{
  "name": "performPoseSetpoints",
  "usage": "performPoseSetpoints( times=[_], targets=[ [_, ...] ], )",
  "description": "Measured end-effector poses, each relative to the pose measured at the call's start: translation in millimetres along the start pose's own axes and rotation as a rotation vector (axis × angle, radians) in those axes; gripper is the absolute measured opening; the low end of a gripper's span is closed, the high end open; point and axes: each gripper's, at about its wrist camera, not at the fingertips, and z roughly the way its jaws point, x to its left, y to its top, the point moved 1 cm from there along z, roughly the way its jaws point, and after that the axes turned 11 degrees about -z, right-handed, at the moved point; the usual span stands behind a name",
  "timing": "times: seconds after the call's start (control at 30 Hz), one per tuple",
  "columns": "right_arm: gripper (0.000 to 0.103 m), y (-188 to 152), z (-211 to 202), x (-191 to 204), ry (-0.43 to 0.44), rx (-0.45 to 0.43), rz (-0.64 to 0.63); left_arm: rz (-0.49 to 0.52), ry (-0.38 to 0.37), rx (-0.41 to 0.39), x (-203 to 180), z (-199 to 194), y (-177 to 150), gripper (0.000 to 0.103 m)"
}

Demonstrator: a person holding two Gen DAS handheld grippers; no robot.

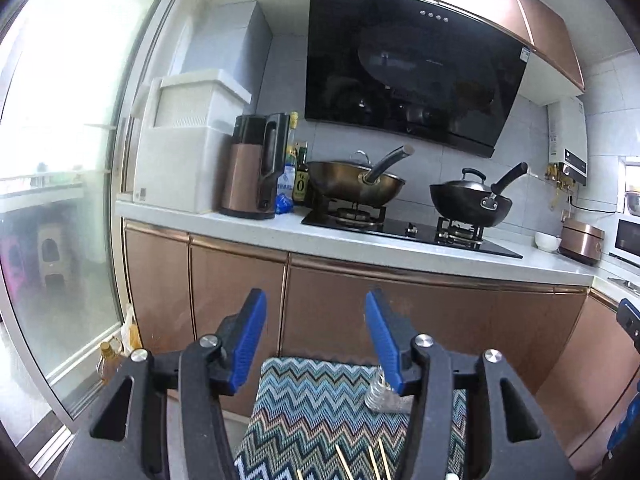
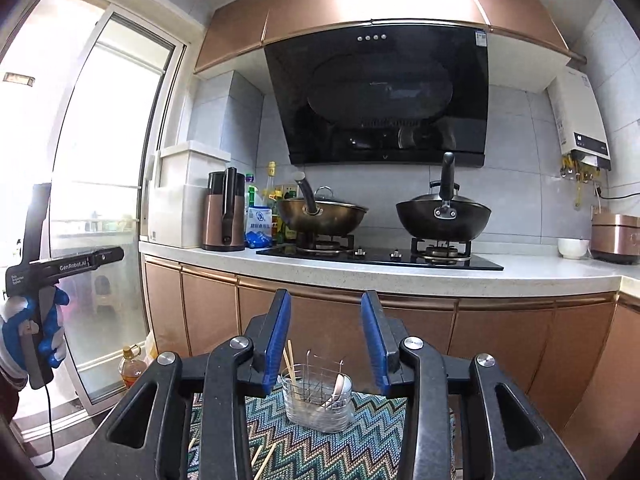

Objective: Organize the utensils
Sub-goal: 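Move both open grippers back toward the chopsticks on the cloth, then grasp a chopstick with the left gripper while the right grasps another chopstick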

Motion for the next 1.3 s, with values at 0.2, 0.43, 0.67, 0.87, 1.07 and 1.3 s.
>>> performPoseSetpoints(
  times=[0.2, 0.43, 0.67, 0.87, 1.07, 1.3],
  targets=[
    [0.037, 0, -5, -2, 0.005, -0.007, 0.018, -0.002, 0.015, 0.001, 9, -10, -6, 0.054],
    [0.037, -10, 2, -1, 0.024, 0.025, 0.037, -0.052, -0.008, 0.132, 19, 2, -23, 0.054],
    [0.037, -32, 18, -1, 0.058, 0.084, 0.068, -0.083, -0.017, 0.329, 23, 37, -63, 0.054],
    [0.036, -53, 39, -4, 0.087, 0.149, 0.103, -0.087, -0.032, 0.474, 19, 71, -99, 0.054],
    [0.036, -80, 71, 2, 0.163, 0.245, 0.138, -0.106, -0.052, 0.634, 16, 106, -135, 0.053],
    [0.035, -128, 122, 24, 0.276, 0.404, 0.161, -0.127, -0.036, 0.849, 21, 159, -194, 0.052]
  ],
)
